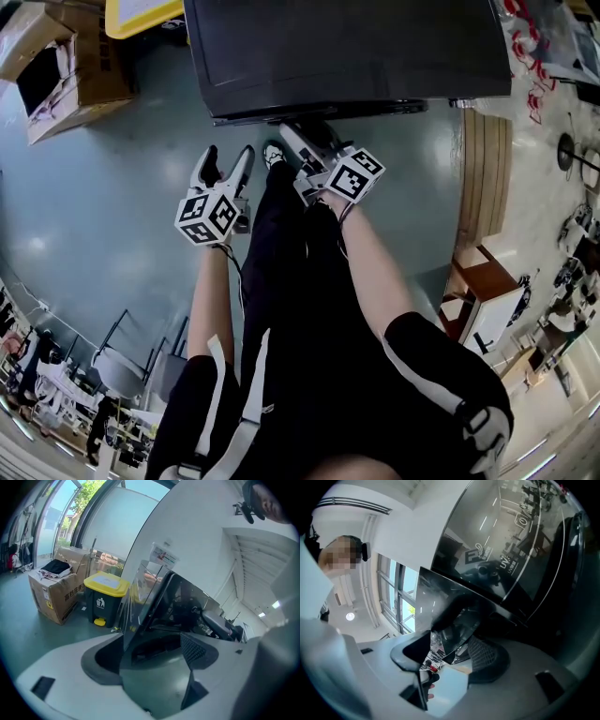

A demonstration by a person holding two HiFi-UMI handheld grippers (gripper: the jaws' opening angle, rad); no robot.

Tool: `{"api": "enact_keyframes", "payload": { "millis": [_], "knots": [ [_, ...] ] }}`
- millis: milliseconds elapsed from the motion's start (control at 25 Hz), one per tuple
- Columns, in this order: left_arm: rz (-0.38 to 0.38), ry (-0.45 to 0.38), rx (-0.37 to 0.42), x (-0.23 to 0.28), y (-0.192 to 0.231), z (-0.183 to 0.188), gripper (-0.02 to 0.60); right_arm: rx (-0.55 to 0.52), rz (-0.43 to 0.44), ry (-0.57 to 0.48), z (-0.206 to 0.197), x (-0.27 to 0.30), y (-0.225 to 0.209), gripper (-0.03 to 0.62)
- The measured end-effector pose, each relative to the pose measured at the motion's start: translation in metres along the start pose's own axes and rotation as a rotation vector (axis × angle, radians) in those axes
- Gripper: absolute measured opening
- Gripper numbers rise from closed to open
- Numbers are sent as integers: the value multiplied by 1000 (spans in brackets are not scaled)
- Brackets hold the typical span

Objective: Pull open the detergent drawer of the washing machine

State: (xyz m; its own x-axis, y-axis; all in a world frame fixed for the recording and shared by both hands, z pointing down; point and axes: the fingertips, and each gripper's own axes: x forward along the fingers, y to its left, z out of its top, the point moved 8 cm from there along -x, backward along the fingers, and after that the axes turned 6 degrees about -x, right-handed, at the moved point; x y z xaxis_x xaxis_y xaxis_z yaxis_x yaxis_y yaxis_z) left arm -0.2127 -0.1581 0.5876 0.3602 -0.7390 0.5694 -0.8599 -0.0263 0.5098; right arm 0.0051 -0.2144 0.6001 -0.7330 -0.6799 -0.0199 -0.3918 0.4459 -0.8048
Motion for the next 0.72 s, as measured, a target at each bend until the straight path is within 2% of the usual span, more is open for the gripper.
{"api": "enact_keyframes", "payload": {
  "millis": [200, 360, 480, 560, 720],
  "knots": [
    [-17, -10, 14, -1, -5, 0, 385, -20, 1, 33, -1, -1, -1, 274],
    [-47, -24, 59, 5, -8, 4, 385, -172, -82, 153, -13, -1, -4, 215],
    [-65, -44, 111, 9, -11, 14, 385, -250, -117, 233, -22, -7, 3, 275],
    [-79, -62, 133, 12, -15, 21, 385, -318, -181, 256, -19, -20, 6, 282],
    [-104, -90, 153, 16, -24, 28, 385, -517, -387, 274, 5, -51, 9, 265]
  ]
}}
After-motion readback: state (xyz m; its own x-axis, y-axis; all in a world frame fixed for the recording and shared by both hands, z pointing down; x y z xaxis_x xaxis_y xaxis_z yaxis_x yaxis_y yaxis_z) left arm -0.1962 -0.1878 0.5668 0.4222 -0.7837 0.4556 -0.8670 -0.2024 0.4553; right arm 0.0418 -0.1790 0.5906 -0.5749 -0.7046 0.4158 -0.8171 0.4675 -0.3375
